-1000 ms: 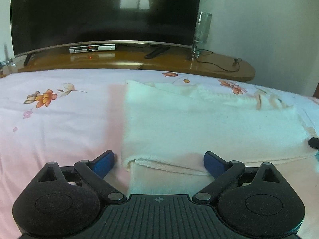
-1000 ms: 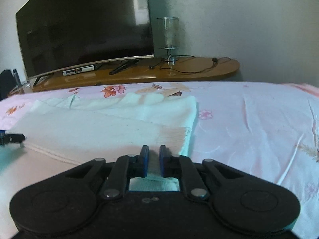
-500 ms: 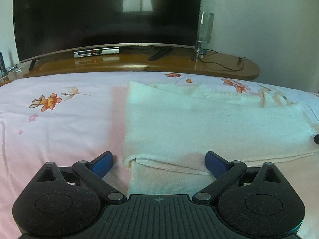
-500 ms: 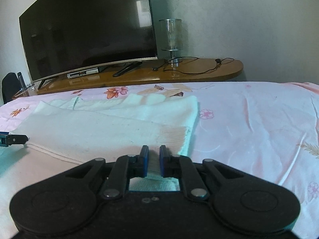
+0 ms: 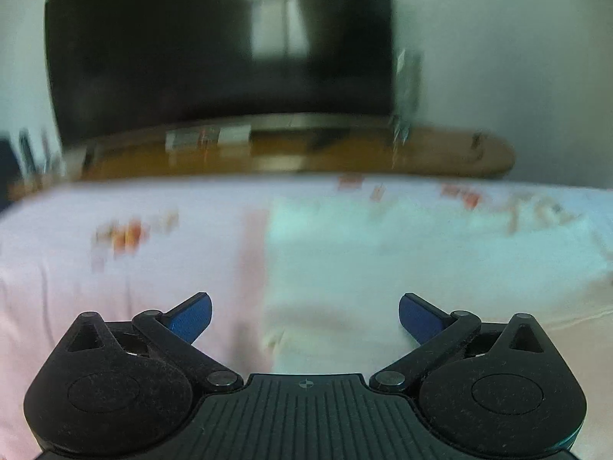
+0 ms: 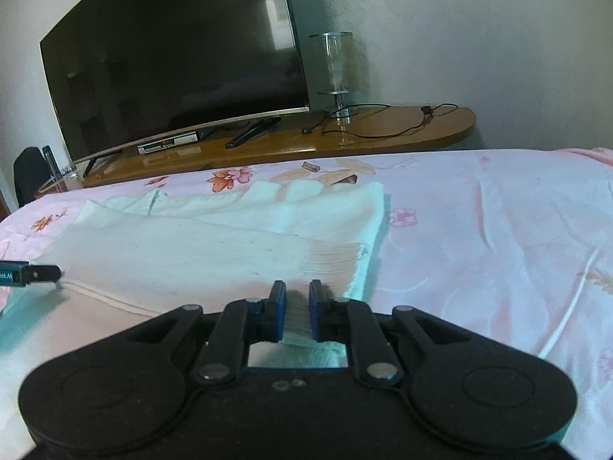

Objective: Fold small clothes
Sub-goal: 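Move both grippers to the sweater hem and close them on it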

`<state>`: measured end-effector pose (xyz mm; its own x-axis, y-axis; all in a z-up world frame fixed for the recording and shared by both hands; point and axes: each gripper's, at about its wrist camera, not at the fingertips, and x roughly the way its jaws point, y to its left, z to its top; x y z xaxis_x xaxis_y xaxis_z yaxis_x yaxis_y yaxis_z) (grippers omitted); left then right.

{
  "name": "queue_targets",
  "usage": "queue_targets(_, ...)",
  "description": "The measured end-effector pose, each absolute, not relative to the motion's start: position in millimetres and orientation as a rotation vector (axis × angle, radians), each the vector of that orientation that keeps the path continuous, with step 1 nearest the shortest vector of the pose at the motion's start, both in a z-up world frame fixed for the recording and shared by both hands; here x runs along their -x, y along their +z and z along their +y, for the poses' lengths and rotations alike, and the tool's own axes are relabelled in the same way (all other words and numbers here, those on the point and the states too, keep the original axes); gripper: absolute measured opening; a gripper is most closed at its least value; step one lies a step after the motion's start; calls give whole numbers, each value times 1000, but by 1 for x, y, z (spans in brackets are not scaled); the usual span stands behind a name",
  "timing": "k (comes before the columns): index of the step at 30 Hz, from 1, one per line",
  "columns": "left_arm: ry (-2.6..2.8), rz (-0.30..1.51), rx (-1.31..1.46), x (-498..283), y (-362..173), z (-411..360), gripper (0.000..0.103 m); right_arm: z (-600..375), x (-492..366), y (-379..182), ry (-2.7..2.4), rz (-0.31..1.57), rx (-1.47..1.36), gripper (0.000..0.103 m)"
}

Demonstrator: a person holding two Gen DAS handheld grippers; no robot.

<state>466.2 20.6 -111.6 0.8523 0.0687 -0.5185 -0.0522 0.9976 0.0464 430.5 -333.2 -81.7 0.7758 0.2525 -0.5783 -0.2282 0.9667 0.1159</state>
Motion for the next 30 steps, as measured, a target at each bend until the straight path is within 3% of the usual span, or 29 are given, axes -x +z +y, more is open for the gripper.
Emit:
queue_targets(2,3,521,-61,-471,-107,7,103,-326,-426,-77,248,586,19,44)
queue_targets(7,-116,614,-131,-502,-123,-32,103,-318,-445,-82,232,593,-17,39)
queue_targets(13,-131,705,-56,-508,-125,-16,103,-317,-457,-90,223,650,36,35)
queue_targets(18,-80,706,-147,-449,-122,20,103,-330,-418,-76,188,640,90,39)
queue_targets(25,-83,745,46,-300,-129,96,103,-395,-290,-75,207,799,-250,36)
queue_targets(30,-65,768,95,-217,-129,100,103,-400,-188,-75,169,858,-426,35)
